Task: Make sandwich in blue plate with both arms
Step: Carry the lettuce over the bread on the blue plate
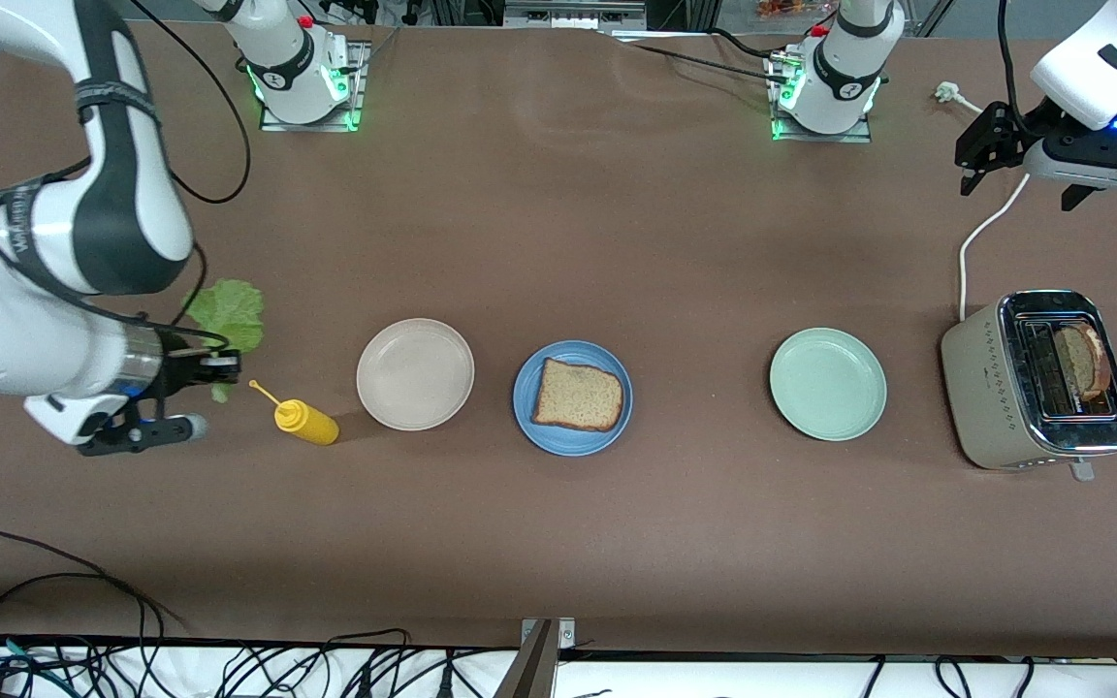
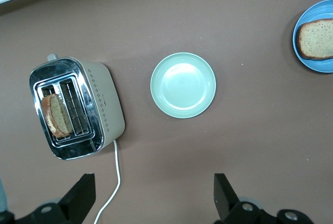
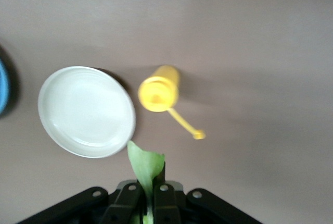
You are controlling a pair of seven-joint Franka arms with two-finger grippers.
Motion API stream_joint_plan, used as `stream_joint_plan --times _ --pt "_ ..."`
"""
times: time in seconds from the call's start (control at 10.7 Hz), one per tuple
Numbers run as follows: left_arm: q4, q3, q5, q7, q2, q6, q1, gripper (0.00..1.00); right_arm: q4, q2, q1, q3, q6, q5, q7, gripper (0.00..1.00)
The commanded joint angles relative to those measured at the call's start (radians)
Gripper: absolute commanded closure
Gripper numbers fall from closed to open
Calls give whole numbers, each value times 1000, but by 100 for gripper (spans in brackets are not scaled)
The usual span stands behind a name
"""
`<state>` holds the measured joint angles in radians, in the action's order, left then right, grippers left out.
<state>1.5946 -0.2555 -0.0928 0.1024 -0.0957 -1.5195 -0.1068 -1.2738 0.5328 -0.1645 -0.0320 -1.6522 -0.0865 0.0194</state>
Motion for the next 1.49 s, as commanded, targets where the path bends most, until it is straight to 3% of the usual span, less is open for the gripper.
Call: stream_joint_plan --times 0.0,0.28,0.56,0.75,1.03,1.4 --pt "-4 5 19 -7 -4 12 4 0 66 44 -104 -11 16 -70 -258 100" --pt "-4 5 19 -7 -4 12 4 0 197 174 -238 -43 -30 -101 -482 100" --pt "-4 5 19 -7 -4 12 4 0 254 275 -341 -49 -132 -104 -670 100" --pt "-4 5 19 -7 -4 12 4 0 287 353 -416 -37 -234 -111 -914 100" --pt "-4 5 19 -7 -4 12 4 0 368 469 -498 -48 -356 -111 -1077 100" --pt "-4 5 19 -6 -4 12 4 0 383 496 -512 -46 -496 -149 -1275 100"
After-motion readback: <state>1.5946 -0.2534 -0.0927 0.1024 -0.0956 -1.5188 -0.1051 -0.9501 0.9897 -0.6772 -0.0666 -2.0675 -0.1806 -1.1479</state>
